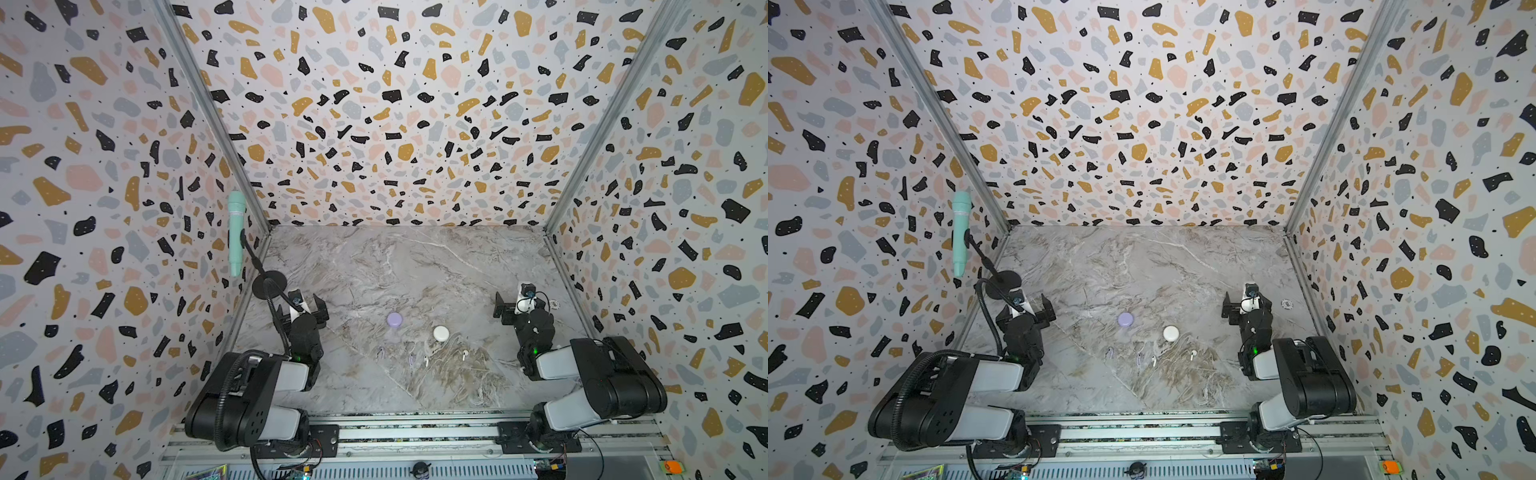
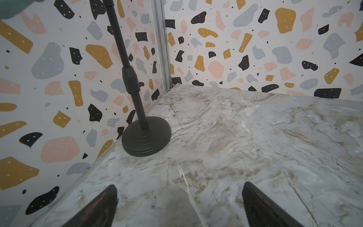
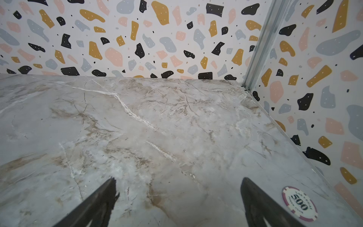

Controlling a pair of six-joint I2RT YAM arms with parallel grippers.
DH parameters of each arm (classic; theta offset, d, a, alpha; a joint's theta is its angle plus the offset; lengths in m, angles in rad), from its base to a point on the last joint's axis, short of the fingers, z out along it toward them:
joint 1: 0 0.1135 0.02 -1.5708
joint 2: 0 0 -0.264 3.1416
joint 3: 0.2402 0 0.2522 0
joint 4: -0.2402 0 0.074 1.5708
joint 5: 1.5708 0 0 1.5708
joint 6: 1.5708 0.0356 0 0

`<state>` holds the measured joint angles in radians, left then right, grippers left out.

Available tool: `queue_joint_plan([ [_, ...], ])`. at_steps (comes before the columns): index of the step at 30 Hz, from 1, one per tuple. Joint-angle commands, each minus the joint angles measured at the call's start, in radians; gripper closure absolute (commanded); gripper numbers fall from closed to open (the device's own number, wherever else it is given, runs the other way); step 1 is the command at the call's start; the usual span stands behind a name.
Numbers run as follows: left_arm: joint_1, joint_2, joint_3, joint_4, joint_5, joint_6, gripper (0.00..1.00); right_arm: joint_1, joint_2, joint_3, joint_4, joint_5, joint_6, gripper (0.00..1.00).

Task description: Insert the wireless bluetooth earbuds into the charging case

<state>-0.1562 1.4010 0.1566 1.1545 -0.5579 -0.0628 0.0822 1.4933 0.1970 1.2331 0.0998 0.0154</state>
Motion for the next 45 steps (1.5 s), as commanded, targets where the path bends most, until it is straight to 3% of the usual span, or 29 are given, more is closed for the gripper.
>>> queue_joint_plan([
  [1,0.004,-0.010,-0.008,0.067,0.001,0.009,0.00,-0.003,-0.011,0.013,-0.004,-0.005,-0.011,0.01],
  [43,0.004,-0.010,-0.007,0.066,0.001,0.009,0.00,-0.003,-0.012,0.009,0.001,-0.004,-0.011,0.01],
  [45,0.004,-0.018,-0.010,0.074,-0.003,0.009,0.00,0.020,-0.050,0.014,-0.033,0.124,0.016,0.01],
])
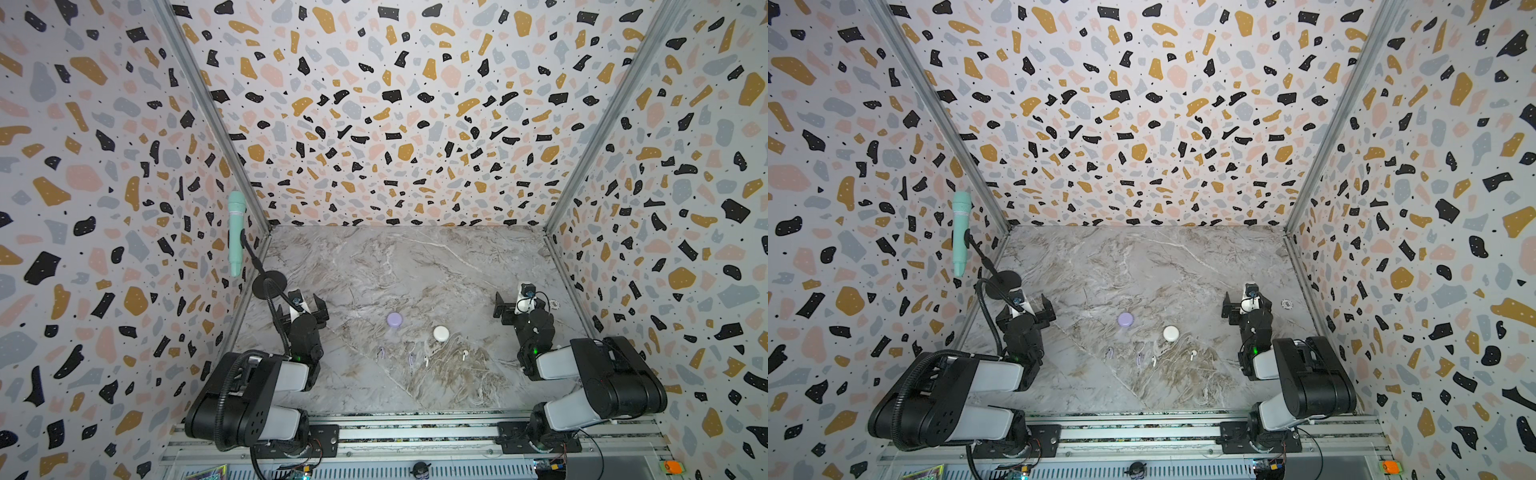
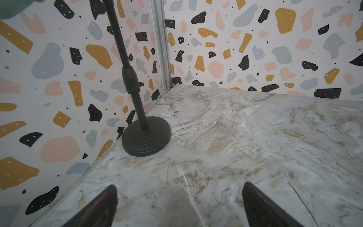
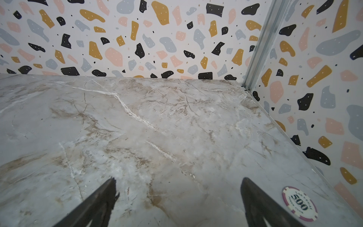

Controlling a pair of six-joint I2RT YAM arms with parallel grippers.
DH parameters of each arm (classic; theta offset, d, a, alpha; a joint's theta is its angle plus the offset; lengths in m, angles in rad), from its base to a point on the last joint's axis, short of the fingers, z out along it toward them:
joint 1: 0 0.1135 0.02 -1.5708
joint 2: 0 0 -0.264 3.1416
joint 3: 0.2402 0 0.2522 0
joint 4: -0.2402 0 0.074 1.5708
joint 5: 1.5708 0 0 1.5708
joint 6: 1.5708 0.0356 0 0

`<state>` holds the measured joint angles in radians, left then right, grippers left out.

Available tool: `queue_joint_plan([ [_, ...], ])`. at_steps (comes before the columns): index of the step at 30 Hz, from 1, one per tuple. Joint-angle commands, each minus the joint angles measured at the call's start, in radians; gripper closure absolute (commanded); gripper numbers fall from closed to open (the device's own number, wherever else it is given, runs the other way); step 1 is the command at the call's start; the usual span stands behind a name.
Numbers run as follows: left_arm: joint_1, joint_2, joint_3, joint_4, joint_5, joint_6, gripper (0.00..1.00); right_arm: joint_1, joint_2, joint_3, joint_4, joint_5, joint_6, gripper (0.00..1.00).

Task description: Insert the wireless bluetooth earbuds into the charging case

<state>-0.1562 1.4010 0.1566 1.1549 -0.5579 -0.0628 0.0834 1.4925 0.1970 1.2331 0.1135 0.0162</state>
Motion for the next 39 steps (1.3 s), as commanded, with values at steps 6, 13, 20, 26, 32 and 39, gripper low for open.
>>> queue_joint_plan([
  [6,0.001,-0.175,0.225,-0.431,-0.080,-0.080,0.00,0.132,-0.285,0.135,-0.338,0.361,0.057,0.01],
  [13,0.001,-0.242,0.468,-0.788,0.049,-0.420,0.00,0.035,-0.474,0.353,-0.833,0.260,0.733,0.01],
  [20,0.009,-0.354,0.444,-0.913,0.119,-0.745,0.00,-0.109,-0.450,0.367,-0.749,-0.226,0.756,0.01],
  [26,-0.003,-0.361,0.425,-0.896,0.308,-0.813,0.00,-0.046,-0.386,0.396,-0.796,-0.299,0.868,0.01],
  [32,-0.144,-0.309,0.504,-1.131,0.235,-0.909,0.00,0.135,-0.336,0.501,-0.979,-0.255,0.723,0.01],
  [39,-0.325,-0.207,0.594,-1.292,0.186,-1.023,0.00,0.300,-0.382,0.504,-1.127,-0.075,0.562,0.01],
])
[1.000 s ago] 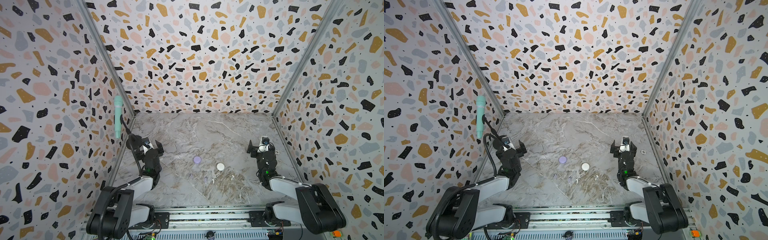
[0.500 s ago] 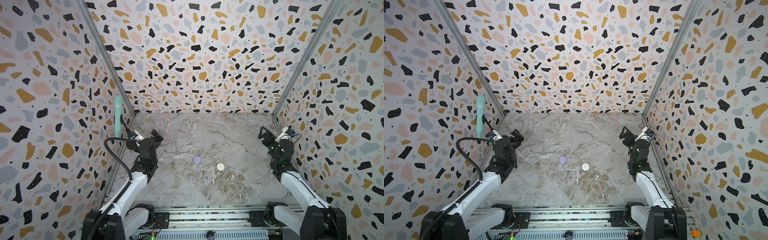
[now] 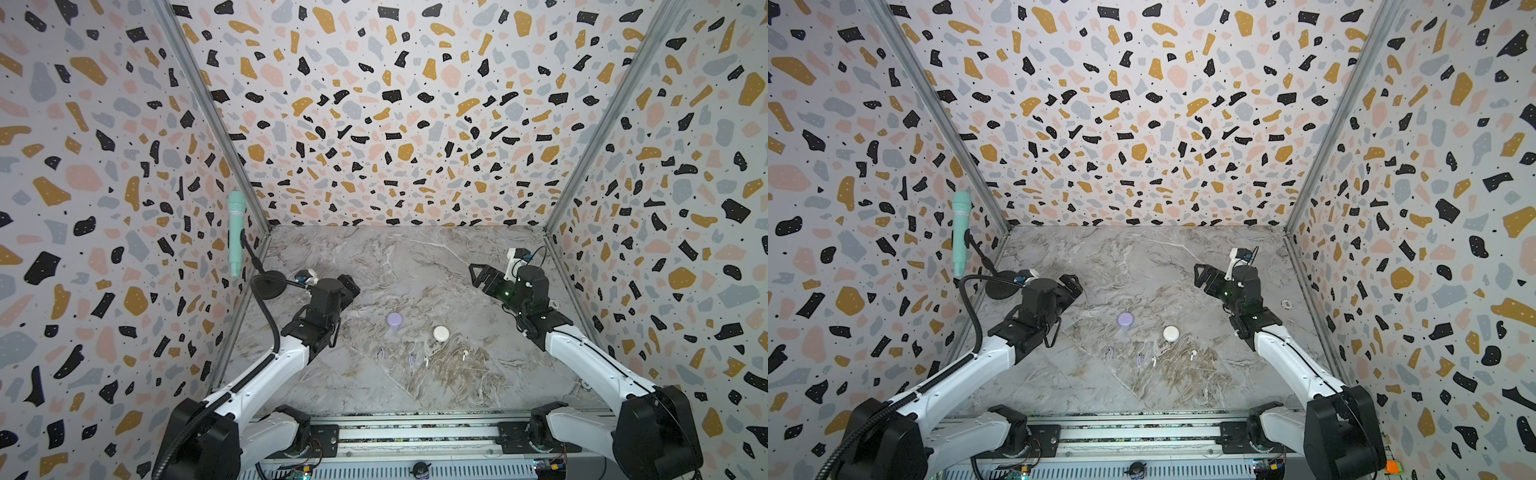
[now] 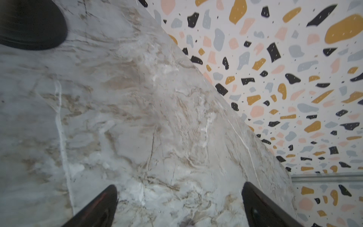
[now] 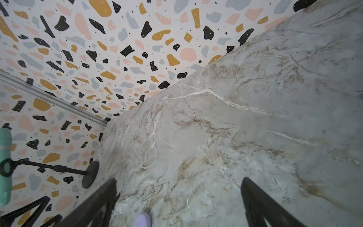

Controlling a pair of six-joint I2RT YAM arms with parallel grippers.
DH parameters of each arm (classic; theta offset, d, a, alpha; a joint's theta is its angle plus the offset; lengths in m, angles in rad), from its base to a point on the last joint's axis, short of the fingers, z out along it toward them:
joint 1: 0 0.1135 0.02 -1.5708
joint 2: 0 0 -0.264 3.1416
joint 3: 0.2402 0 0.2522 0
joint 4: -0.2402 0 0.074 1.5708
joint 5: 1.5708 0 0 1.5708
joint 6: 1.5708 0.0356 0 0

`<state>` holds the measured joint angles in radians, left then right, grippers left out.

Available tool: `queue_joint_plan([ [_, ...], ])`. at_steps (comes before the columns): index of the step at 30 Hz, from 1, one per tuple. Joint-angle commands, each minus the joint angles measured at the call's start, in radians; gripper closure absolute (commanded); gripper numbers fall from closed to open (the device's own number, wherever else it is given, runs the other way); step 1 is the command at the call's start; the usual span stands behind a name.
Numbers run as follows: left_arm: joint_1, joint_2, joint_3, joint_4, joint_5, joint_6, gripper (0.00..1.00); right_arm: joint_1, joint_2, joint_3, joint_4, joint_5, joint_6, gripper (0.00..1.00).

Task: Insert the wireless bluetooth earbuds into the charging case
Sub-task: 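Move the left gripper over the lavender case while the right arm rises forward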

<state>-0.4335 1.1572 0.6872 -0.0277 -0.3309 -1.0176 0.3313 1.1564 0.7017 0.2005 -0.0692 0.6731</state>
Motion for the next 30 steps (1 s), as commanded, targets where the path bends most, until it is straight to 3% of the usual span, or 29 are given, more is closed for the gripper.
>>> queue_joint_plan([
  [1,-0.069,0.061,0.087,-0.138,-0.045,-0.078,0.00,0.077,-0.062,-0.020,-0.096,0.167,-0.103,0.01],
  [3,-0.108,0.107,0.123,-0.172,-0.045,-0.089,0.00,0.105,-0.087,-0.058,-0.088,0.238,-0.107,0.01],
  [11,-0.186,0.253,0.178,-0.192,0.054,-0.150,0.00,0.129,-0.155,-0.146,-0.011,0.255,-0.098,0.01],
  [30,-0.269,0.504,0.345,-0.301,0.201,-0.203,0.00,0.137,-0.169,-0.172,0.006,0.186,-0.082,0.01],
])
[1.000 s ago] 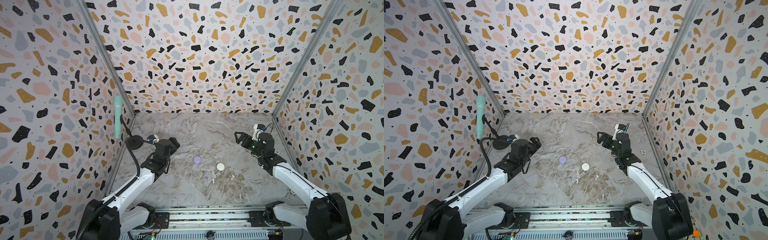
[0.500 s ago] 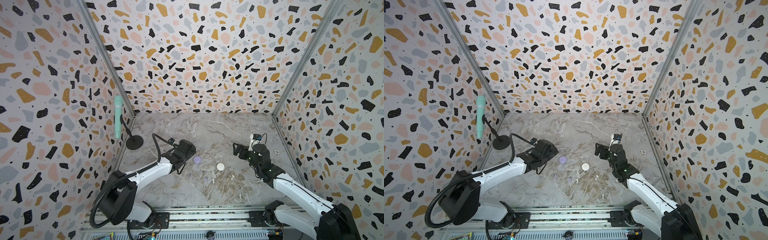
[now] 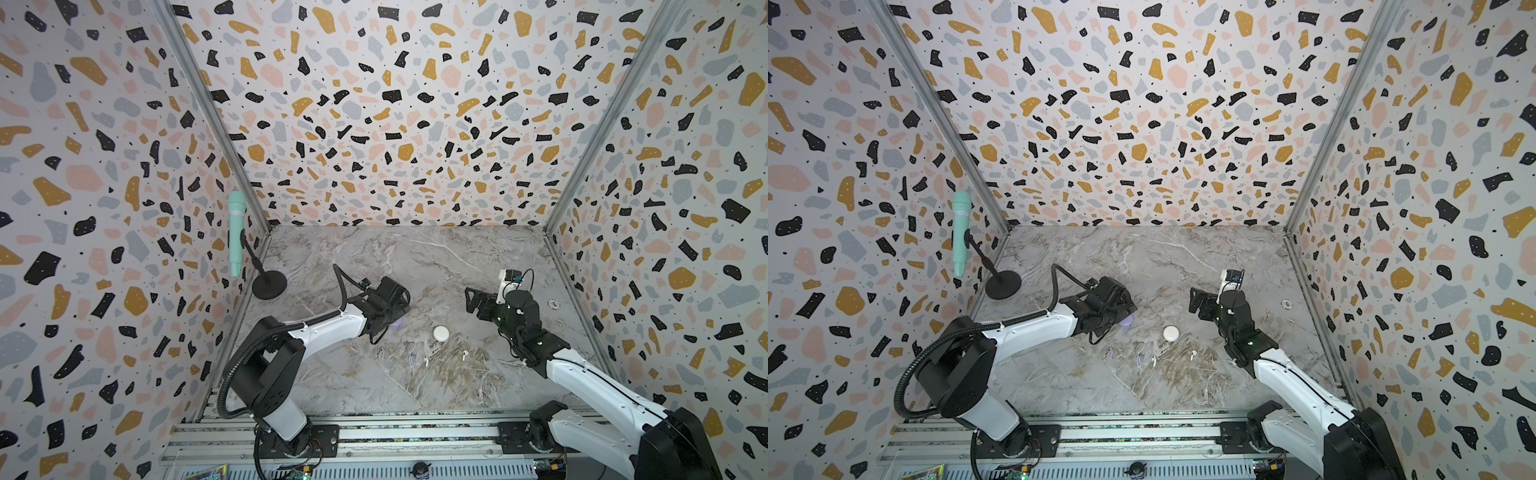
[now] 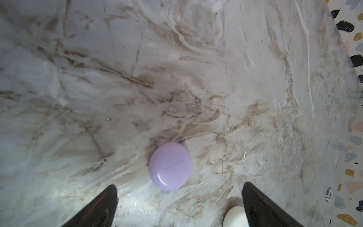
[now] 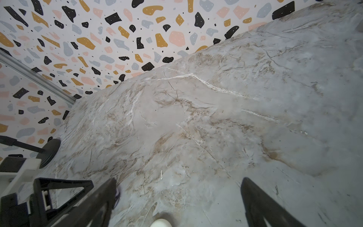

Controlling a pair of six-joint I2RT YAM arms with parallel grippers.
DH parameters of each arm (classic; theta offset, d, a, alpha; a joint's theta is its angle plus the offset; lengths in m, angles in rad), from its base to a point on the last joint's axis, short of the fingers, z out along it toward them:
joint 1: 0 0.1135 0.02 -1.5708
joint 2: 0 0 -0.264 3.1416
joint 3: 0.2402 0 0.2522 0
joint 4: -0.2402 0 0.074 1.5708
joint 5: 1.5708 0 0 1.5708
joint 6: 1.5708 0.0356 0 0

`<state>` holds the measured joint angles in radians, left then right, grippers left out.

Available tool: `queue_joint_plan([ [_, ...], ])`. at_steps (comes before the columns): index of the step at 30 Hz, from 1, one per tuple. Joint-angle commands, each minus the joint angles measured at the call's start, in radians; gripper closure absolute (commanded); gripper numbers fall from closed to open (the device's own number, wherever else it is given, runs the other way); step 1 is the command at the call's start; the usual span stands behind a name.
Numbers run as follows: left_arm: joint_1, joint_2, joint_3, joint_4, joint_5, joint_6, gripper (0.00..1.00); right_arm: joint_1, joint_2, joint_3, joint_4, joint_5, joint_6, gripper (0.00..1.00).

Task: Insert the wireless bluetooth earbuds into the charging case
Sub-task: 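Move the left gripper over the lavender case while the right arm rises forward, then lower the left gripper and close it on the lavender case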

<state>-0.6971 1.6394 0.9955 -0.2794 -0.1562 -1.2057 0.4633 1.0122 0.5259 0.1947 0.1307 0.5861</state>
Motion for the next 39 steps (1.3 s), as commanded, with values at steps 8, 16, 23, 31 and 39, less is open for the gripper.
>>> queue_joint_plan([
  [8,-0.025,0.112,0.160,-0.201,0.015,-0.035,0.00,0.006,-0.049,0.003,0.001,-0.011,0.006,0.01],
  [16,-0.038,0.192,0.282,-0.350,-0.023,-0.037,0.00,0.007,-0.044,0.005,-0.003,-0.012,0.008,0.01],
  [23,-0.038,0.214,0.282,-0.336,-0.005,-0.054,0.00,0.006,-0.044,0.005,-0.007,-0.006,0.012,0.01],
  [31,-0.038,0.255,0.296,-0.321,0.020,-0.066,0.04,0.006,-0.043,0.005,-0.010,-0.003,0.017,0.01],
  [39,-0.038,0.305,0.350,-0.354,-0.012,-0.060,0.12,0.006,-0.044,0.010,-0.018,0.005,0.022,0.01],
])
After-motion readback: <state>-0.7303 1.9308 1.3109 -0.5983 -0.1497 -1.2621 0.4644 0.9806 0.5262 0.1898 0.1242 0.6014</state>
